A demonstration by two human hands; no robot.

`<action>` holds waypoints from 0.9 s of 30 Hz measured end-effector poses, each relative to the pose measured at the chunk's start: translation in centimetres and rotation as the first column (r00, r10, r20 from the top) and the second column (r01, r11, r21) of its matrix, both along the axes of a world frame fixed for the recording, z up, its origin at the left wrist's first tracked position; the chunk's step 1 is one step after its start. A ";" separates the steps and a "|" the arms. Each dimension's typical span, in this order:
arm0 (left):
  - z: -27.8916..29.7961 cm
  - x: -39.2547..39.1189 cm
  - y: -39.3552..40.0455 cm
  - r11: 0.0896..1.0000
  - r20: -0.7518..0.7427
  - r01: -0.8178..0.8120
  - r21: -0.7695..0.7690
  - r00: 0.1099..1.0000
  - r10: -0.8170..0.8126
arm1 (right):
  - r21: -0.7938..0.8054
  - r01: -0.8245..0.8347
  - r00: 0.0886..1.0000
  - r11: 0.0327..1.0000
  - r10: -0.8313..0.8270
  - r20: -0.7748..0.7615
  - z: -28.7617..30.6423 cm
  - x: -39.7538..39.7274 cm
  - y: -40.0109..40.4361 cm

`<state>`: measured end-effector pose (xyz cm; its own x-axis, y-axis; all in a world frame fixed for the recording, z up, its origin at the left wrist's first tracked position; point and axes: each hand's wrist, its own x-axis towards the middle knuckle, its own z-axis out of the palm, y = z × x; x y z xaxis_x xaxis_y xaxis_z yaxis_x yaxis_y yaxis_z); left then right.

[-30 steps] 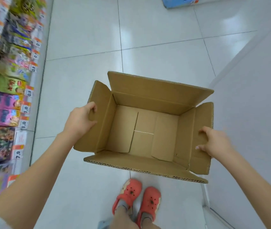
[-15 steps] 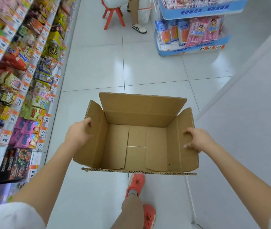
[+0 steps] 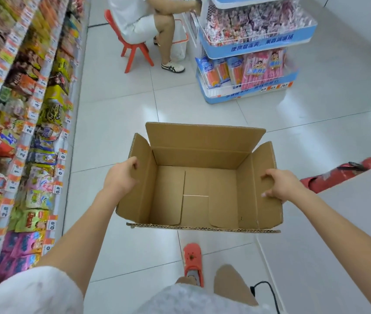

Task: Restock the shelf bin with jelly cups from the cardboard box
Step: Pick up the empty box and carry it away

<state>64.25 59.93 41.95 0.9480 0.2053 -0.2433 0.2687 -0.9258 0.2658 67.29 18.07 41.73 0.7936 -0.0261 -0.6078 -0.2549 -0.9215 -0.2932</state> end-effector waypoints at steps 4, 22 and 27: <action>0.7 7.7 -0.3 0.998 0.025 0.064 -0.015 0.998 -0.064 | -0.013 0.027 0.999 1.000 -0.027 0.025 0.3 4.7 -0.7; 0.1 45.7 -11.1 0.902 -0.050 0.430 0.029 0.902 -0.428 | 0.097 0.364 0.929 0.926 -0.368 0.030 -2.0 26.5 -11.1; -0.1 56.3 -18.9 0.839 -0.084 0.543 0.012 0.837 -0.541 | 0.086 0.473 0.879 0.877 -0.477 0.028 -2.3 31.0 -16.4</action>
